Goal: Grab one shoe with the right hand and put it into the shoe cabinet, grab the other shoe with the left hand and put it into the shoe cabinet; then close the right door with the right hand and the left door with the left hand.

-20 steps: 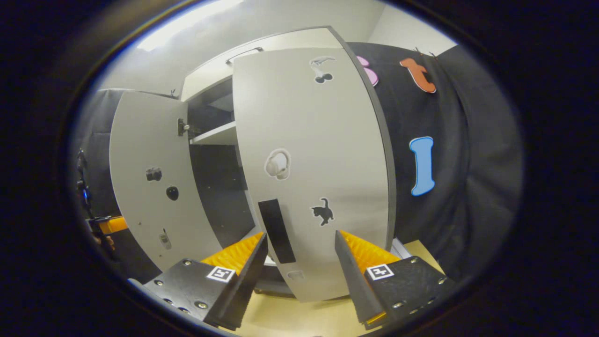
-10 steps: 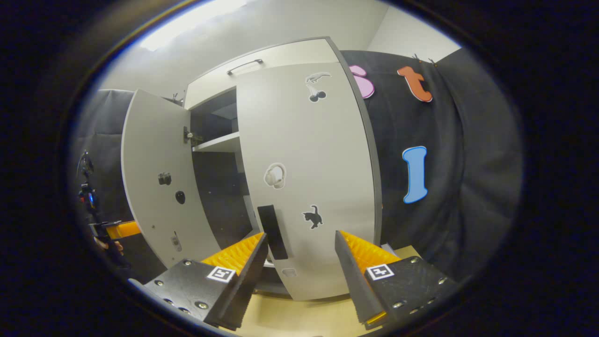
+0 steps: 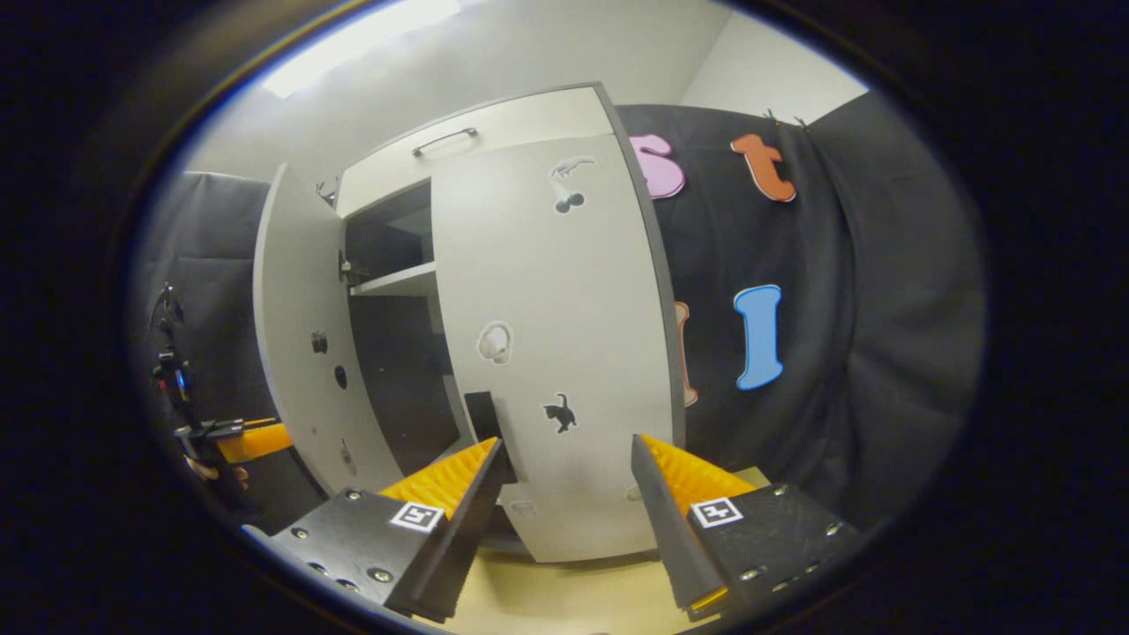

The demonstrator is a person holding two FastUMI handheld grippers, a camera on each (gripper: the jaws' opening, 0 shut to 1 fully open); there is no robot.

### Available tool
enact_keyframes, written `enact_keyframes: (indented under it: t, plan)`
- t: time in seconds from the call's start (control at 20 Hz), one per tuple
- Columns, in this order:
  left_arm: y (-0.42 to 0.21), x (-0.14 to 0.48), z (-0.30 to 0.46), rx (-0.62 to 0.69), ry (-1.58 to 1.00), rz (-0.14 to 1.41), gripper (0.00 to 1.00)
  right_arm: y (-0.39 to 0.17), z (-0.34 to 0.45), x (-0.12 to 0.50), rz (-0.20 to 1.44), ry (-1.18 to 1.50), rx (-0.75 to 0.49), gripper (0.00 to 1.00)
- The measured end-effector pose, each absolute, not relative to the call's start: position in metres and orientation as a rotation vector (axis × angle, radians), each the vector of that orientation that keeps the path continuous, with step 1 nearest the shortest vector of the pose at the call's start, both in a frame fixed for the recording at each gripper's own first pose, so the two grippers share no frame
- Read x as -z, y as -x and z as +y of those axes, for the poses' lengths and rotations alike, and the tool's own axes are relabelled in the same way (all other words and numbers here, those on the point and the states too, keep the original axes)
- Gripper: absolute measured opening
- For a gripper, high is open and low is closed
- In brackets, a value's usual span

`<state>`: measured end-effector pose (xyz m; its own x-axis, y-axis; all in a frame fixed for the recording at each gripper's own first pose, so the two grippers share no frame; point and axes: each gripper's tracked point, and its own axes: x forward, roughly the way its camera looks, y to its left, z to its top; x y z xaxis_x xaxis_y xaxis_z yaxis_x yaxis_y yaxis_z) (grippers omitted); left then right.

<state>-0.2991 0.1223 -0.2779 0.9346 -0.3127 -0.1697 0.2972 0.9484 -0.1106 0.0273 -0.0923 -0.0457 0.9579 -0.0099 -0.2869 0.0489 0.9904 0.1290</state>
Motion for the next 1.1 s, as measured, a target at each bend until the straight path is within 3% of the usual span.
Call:
enact_keyframes:
  t: [0.05, 0.1, 0.15, 0.65, 1.1]
  plan:
    - [0.295, 0.282, 0.114, 0.324, 0.082, 0.192, 0.75, -0.023, -0.1, 0.044, 0.285, -0.13, 0.045, 0.87]
    - [0.289, 0.287, 0.109, 0.327, 0.075, 0.2, 0.86, -0.019, -0.108, 0.042, 0.28, -0.126, 0.064, 0.84]
    - [0.281, 0.289, 0.104, 0.333, 0.075, 0.196, 0.82, -0.016, -0.115, 0.04, 0.276, -0.126, 0.081, 0.87]
    - [0.233, 0.297, 0.05, 0.392, 0.06, 0.195, 0.85, 0.024, -0.186, 0.024, 0.235, -0.139, 0.24, 0.87]
    - [0.205, 0.302, 0.029, 0.383, 0.07, 0.196, 0.86, 0.026, -0.201, 0.025, 0.234, -0.104, 0.261, 0.87]
